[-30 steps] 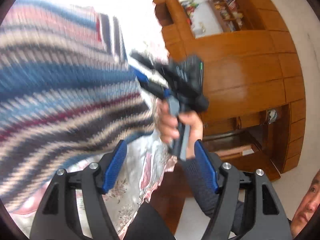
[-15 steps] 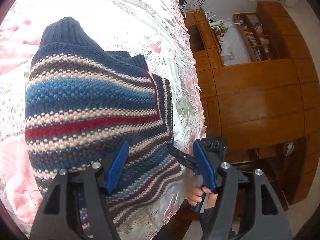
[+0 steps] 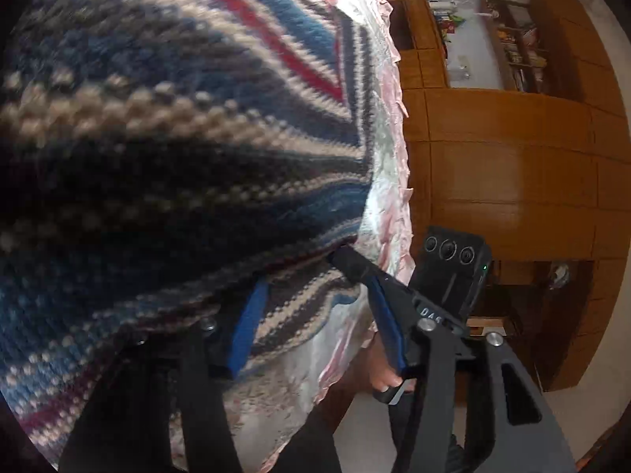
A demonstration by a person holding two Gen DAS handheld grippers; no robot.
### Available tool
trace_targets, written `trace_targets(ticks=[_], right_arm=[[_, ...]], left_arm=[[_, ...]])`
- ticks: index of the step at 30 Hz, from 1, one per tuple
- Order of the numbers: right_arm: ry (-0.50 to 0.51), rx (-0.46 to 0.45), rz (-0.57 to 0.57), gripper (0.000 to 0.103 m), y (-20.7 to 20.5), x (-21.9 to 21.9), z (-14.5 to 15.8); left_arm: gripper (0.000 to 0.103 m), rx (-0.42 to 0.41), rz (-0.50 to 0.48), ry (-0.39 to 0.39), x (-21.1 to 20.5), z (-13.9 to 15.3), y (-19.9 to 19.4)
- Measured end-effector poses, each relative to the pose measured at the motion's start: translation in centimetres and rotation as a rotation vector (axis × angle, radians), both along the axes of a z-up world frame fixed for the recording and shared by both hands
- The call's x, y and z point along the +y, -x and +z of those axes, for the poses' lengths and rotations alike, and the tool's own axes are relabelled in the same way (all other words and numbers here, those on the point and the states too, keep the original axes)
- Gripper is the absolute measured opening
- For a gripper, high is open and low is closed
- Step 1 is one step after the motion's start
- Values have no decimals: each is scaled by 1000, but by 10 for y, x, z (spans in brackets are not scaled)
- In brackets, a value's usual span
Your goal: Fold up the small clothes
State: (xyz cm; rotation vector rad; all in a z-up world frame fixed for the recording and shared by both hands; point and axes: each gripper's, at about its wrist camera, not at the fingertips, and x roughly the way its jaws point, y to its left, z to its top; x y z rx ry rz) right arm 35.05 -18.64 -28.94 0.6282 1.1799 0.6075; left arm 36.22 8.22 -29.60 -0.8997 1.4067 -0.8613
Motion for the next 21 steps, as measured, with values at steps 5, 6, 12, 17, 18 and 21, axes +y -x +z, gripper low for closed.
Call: trace_targets(ticks=[5,6,12,17,18,21], right_arm=[[-60,-28,21,11,-3,-6,25],[-83,-44,12,21,-7,-9,33],[-235,-26,-12,35,-61,0,50],[-94,36,-11,31,-106,23,23],[-51,56,-5,18,-111,24,13],[-25,70,-2,2,-114,15,6]], left_arm=[[77,-44,6,96,10,28,9],[78,-64,-1,121,14,36,11],[83,-61,-24,231,21,45,16],[78,27,-47,125,4,-3,38],[76,40,-40,125,3,-9,39],[72,60,-29,124,1,-11,40]])
